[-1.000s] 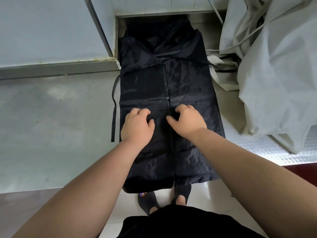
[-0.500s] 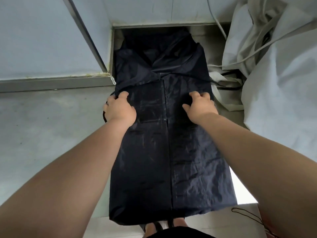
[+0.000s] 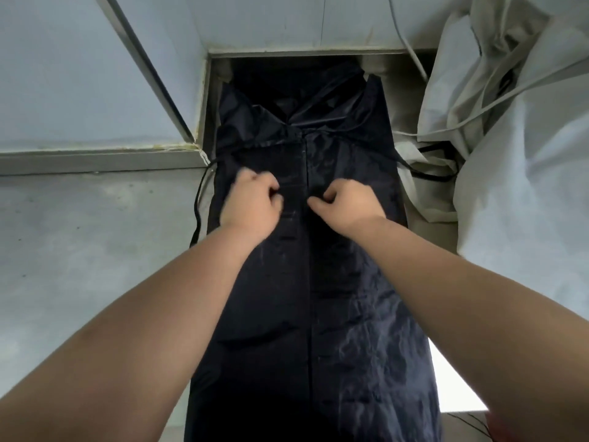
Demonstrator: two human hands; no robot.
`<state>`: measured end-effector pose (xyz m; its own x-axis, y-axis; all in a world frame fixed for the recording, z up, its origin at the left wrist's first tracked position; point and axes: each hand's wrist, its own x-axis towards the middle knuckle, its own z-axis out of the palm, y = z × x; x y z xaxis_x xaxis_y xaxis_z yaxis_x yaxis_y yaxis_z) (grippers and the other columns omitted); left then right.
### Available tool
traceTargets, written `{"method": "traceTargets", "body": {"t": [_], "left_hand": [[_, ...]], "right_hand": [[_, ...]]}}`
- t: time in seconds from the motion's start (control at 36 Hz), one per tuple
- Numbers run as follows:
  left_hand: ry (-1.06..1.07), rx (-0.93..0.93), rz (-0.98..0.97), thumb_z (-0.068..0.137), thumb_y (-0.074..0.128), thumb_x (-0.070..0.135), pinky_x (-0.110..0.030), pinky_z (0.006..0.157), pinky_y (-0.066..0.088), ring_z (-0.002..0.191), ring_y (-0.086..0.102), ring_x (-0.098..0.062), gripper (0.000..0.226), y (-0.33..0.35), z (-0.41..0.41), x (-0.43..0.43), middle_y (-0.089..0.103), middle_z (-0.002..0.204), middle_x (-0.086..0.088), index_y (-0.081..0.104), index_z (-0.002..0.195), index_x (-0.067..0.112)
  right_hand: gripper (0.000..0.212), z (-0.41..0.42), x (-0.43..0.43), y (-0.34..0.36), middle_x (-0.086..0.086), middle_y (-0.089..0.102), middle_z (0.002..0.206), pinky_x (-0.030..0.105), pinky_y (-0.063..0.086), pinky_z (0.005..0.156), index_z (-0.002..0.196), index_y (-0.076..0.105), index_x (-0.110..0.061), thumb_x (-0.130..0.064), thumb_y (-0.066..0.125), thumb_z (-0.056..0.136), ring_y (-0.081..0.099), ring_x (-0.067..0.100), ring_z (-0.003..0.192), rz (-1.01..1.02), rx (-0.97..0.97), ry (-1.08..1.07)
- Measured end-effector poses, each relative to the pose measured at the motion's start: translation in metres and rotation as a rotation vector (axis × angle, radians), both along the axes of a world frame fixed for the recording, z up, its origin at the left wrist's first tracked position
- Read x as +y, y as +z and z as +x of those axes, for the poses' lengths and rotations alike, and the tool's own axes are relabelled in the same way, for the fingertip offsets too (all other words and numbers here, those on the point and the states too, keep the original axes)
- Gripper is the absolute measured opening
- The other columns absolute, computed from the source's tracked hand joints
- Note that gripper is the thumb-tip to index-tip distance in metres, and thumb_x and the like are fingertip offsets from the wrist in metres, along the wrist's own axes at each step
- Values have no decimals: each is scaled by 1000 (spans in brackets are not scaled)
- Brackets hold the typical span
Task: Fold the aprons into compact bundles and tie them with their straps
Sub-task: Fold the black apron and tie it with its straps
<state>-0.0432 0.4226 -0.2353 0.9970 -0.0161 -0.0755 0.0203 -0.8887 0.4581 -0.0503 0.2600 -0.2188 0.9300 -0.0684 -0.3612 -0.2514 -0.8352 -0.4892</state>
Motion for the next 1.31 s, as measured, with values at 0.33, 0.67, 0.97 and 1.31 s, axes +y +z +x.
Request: {"method": "traceTargets", "body": {"t": [0.33,0.67,0.97,1.31], "left_hand": [[-43,155,4,80,64,50,-29,89,38,114,38,-22,36,-2,-34,-18,44,117,-1,59,100,20],[-45,163,83,94,51,37,-34,92,37,112,39,-24,28,-1,-31,-28,40,123,-3,64,100,13],[-53,163,-85,94,50,32,-31,92,27,115,38,-22,19,-2,-29,-22,45,125,5,64,101,20],[-236,66,102,99,42,25,-34,108,22,137,23,-18,40,-8,-58,-4,30,149,4,42,139,28]], "right_hand": [[31,-3,12,1,3,55,69,28,42,58,65,46,-13,-33,61,84,59,21,71,-100,106,59],[32,1,17,1,5,50,77,32,42,66,66,38,-14,-24,50,93,54,25,80,-166,150,138],[25,-3,13,-2,-3,48,73,29,36,68,77,48,-14,-27,44,98,50,19,78,-14,64,168],[47,-41,-5,-12,8,36,140,38,27,106,146,32,-27,-32,37,100,33,29,127,-222,-31,294]]}}
